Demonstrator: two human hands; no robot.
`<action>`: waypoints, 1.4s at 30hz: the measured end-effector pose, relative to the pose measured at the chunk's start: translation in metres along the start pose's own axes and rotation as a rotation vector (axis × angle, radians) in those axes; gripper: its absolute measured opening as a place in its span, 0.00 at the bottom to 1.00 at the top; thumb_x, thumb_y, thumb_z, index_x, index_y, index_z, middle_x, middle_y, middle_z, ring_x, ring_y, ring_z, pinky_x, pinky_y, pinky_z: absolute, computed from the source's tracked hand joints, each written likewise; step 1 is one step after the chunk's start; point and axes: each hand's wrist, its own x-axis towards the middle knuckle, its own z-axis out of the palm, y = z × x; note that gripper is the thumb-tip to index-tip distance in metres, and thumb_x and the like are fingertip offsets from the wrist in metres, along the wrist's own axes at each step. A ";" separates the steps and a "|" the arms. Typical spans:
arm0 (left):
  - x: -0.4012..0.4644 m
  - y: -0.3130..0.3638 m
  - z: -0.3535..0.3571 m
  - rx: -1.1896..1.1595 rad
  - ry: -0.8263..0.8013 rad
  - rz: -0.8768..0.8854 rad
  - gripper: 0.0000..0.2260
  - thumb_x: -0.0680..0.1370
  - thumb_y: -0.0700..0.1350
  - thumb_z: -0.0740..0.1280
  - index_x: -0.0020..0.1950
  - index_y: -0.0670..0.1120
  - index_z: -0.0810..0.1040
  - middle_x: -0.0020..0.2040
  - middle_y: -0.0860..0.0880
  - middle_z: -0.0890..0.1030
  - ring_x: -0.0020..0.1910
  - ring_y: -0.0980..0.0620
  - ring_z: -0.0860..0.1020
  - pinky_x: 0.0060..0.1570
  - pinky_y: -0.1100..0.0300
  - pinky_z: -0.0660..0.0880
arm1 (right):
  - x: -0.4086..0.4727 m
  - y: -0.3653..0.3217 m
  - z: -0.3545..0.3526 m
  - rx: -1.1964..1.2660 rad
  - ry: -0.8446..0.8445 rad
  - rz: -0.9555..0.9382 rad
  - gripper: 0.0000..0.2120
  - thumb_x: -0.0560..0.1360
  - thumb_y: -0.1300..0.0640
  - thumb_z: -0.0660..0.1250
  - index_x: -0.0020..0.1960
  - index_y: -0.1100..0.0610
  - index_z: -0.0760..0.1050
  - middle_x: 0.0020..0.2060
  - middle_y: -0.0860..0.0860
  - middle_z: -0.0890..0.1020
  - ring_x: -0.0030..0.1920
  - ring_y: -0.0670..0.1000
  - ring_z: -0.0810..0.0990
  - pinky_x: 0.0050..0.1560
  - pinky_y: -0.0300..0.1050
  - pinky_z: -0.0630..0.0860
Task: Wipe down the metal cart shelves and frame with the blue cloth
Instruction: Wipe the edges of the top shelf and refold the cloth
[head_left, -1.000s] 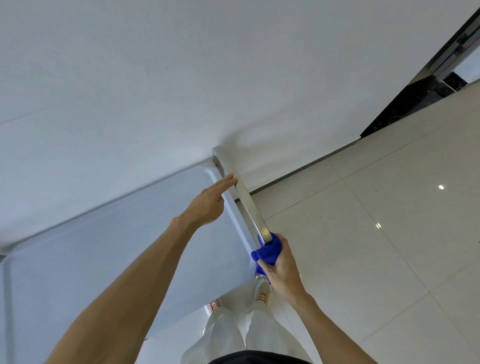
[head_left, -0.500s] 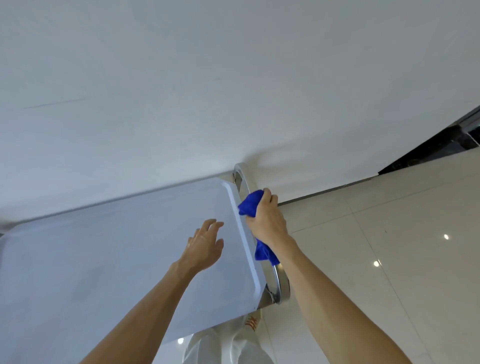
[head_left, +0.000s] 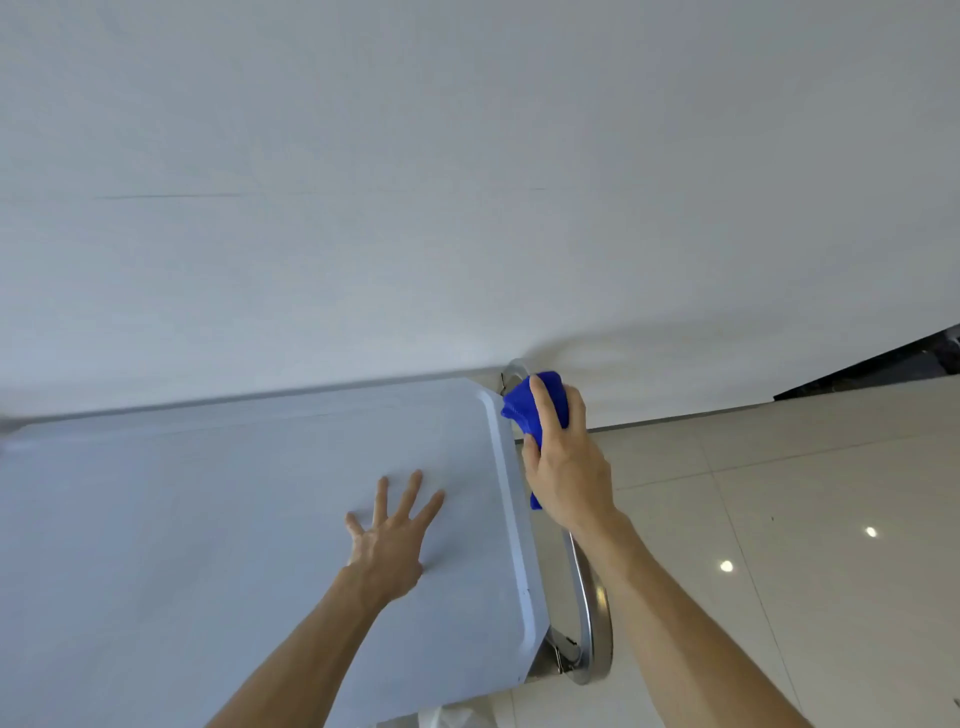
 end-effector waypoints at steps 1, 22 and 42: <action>0.001 0.000 0.003 0.014 0.003 0.000 0.43 0.79 0.48 0.68 0.80 0.60 0.38 0.79 0.52 0.31 0.78 0.37 0.34 0.69 0.28 0.57 | 0.017 -0.004 -0.003 -0.009 -0.026 0.010 0.31 0.79 0.56 0.63 0.79 0.47 0.57 0.73 0.54 0.62 0.41 0.61 0.78 0.36 0.48 0.74; 0.003 -0.002 0.003 0.004 -0.018 -0.011 0.45 0.78 0.46 0.71 0.80 0.61 0.40 0.80 0.53 0.32 0.78 0.38 0.35 0.68 0.27 0.57 | -0.044 0.006 0.005 0.017 0.100 -0.066 0.35 0.74 0.64 0.67 0.78 0.47 0.63 0.79 0.56 0.58 0.55 0.60 0.79 0.41 0.51 0.82; 0.002 -0.002 -0.001 -0.066 -0.019 0.017 0.44 0.77 0.47 0.72 0.80 0.61 0.43 0.80 0.54 0.33 0.78 0.39 0.36 0.69 0.26 0.55 | -0.026 0.009 0.007 0.059 0.102 -0.091 0.36 0.74 0.62 0.66 0.79 0.45 0.61 0.80 0.54 0.55 0.58 0.62 0.78 0.45 0.54 0.81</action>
